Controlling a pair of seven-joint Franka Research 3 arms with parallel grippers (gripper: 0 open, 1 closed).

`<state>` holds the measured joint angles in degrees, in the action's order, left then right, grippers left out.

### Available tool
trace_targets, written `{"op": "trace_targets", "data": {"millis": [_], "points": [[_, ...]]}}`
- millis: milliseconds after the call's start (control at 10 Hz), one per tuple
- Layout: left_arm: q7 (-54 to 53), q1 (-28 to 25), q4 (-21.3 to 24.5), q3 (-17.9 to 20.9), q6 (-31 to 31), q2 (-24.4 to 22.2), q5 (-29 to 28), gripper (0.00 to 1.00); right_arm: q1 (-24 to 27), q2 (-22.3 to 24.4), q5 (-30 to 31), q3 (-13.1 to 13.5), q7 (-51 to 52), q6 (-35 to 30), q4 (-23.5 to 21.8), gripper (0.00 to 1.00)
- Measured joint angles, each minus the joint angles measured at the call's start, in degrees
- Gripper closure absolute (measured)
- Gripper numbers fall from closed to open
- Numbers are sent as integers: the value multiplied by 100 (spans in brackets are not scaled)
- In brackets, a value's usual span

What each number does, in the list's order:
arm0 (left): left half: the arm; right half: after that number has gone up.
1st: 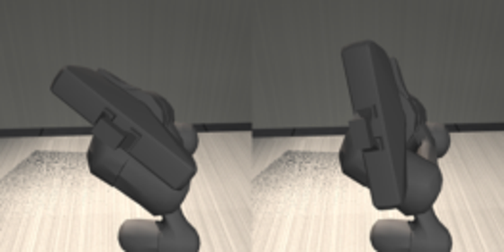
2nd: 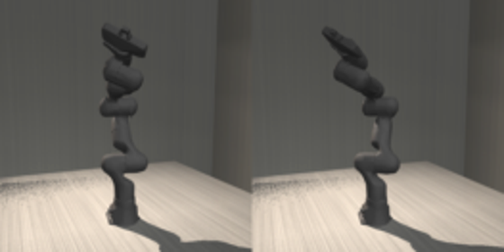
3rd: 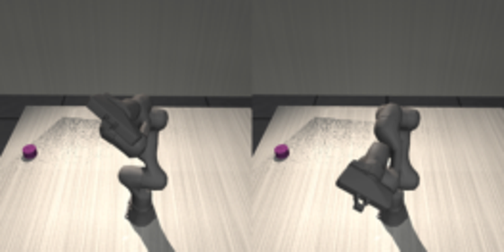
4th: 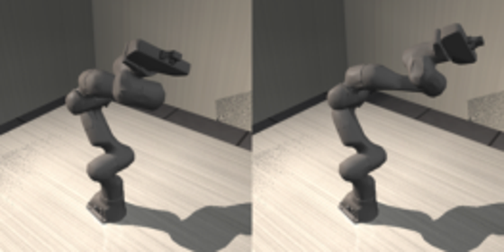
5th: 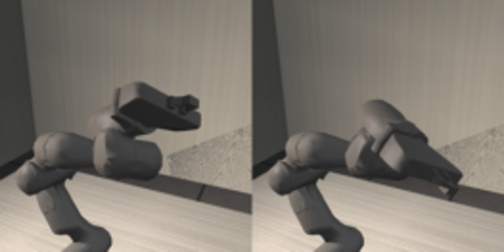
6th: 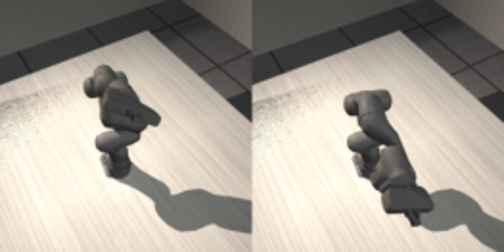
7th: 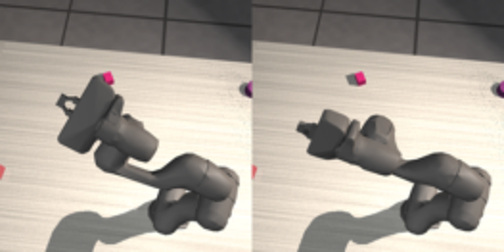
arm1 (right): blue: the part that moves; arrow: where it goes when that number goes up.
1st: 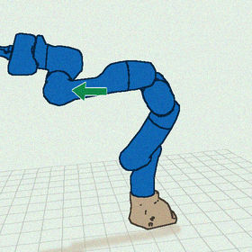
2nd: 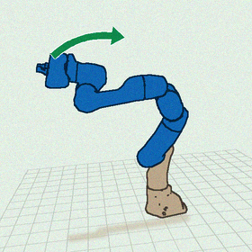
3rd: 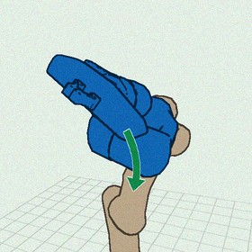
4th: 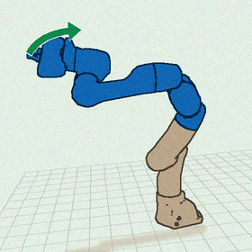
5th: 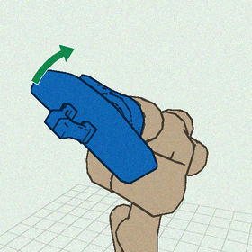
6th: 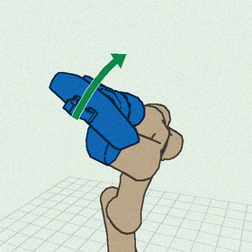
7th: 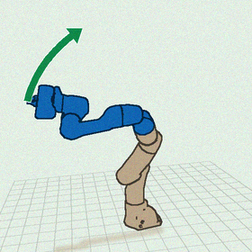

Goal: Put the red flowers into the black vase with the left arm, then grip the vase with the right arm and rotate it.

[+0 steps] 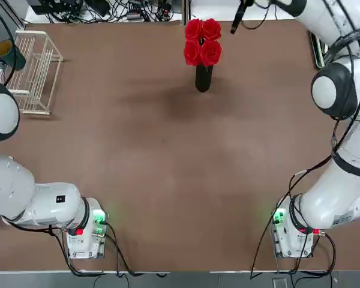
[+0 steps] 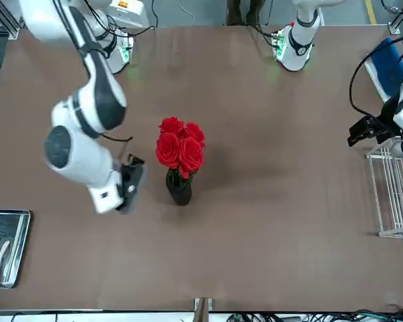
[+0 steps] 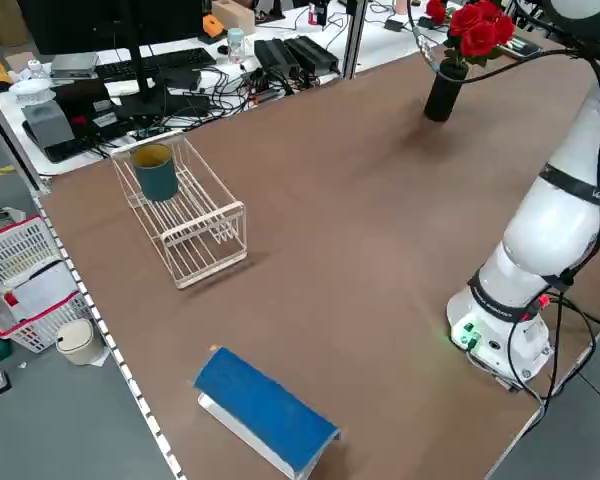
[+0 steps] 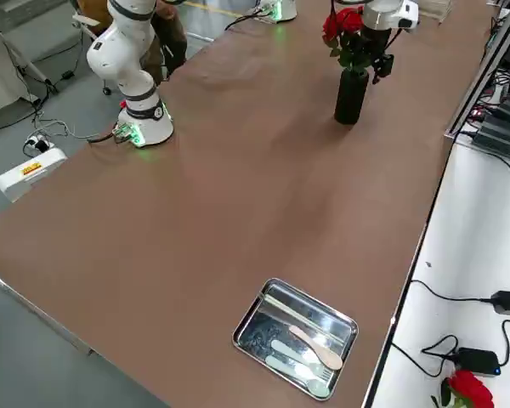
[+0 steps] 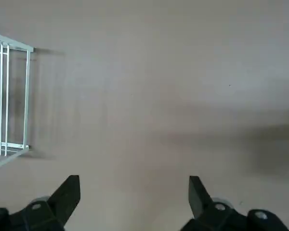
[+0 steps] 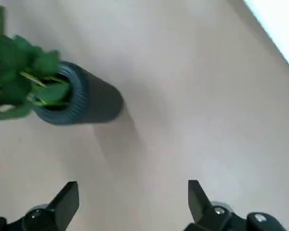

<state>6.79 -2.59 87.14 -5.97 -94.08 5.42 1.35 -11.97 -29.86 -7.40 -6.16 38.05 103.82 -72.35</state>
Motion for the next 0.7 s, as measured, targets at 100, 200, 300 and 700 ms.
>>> {"op": "trace_targets", "data": {"millis": [100, 200, 300, 700], "points": [[-1, 0, 0, 1, 0, 2, 0, 0, 17, 160, -33, 294, -601, -228, 6, 0], [-2, 2, 0, 1, 0, 4, 0, 0, 25, 346, -37, 550, -1350, -484, 14, 0], [-2, 0, -1, 3, 0, 5, 0, 0, 23, 569, -37, 821, -2041, -734, 6, 0], [-6, -98, -4, 13, 0, 12, 0, 0, 105, 1850, 34, 2182, -3160, -1035, -1168, 0]]}}
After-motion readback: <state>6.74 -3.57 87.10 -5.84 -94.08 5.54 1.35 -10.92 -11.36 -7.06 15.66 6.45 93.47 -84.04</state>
